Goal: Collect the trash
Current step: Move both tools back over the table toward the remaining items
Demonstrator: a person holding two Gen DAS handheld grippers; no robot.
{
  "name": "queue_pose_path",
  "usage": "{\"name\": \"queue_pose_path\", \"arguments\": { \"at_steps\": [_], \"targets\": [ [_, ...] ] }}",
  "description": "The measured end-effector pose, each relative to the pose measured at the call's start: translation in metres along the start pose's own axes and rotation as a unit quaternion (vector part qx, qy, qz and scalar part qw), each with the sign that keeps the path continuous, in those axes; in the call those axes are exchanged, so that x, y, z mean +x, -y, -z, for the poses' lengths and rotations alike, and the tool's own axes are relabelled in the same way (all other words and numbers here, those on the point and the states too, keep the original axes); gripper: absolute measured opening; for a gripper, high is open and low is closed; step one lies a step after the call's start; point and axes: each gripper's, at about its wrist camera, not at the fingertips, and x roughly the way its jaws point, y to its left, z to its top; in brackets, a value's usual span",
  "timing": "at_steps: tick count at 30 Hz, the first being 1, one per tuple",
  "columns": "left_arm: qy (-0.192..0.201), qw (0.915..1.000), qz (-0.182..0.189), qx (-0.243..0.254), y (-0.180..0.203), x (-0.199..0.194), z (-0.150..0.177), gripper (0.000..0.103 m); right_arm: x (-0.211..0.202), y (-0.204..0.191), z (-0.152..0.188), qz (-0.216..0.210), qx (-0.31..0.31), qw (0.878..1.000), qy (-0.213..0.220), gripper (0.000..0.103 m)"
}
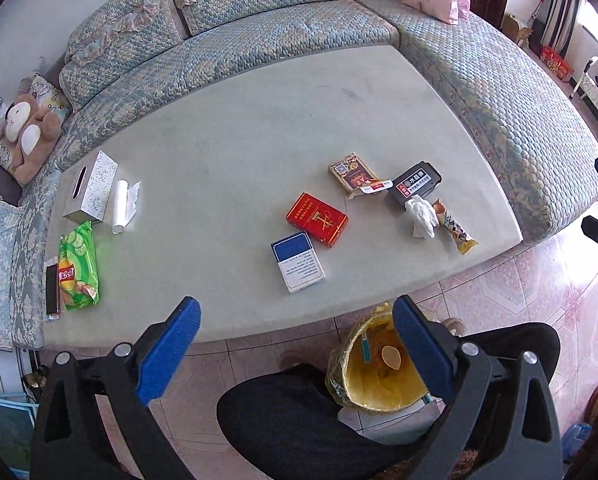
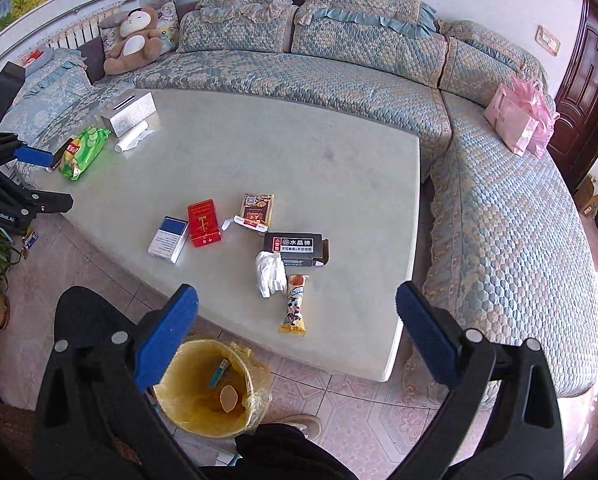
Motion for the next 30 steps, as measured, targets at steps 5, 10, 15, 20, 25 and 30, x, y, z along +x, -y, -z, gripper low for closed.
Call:
{"name": "queue_pose_path", "arguments": {
  "at_steps": [5,10,15,20,25,30],
  "targets": [
    [-0.027,0.9994,0.023,0.003,0.003,0.026,-0.012,0.094,0.027,0.006,-0.007,-0.008,0.005,1.0,-0.029,0.097],
    [-0.037,0.9991,0.021,-0.001,-0.002,0.052,-0.021,0.094,0.044,0.008,-0.01,-0.007,-0.003,0.999,-0.039,0.097],
    [-0.073,0.997,0.021,-0.01,-0.008,0.092,-0.024,0.094,0.069,0.009,-0.01,-0.015,-0.006,0.998,-0.062,0.097],
    [-0.079,0.9966,0.022,-0.006,-0.008,0.106,-0.028,0.094,0.084,0.008,-0.013,-0.012,-0.014,0.997,-0.07,0.097],
    [-0.091,0.9957,0.019,-0.001,-0.006,0.132,-0.03,0.094,0.113,0.006,-0.006,-0.019,-0.02,0.995,-0.097,0.097],
    [-0.117,0.9928,0.024,0.002,-0.004,0.168,-0.027,0.094,0.148,0.007,0.007,-0.025,-0.019,0.991,-0.13,0.097]
  ]
}}
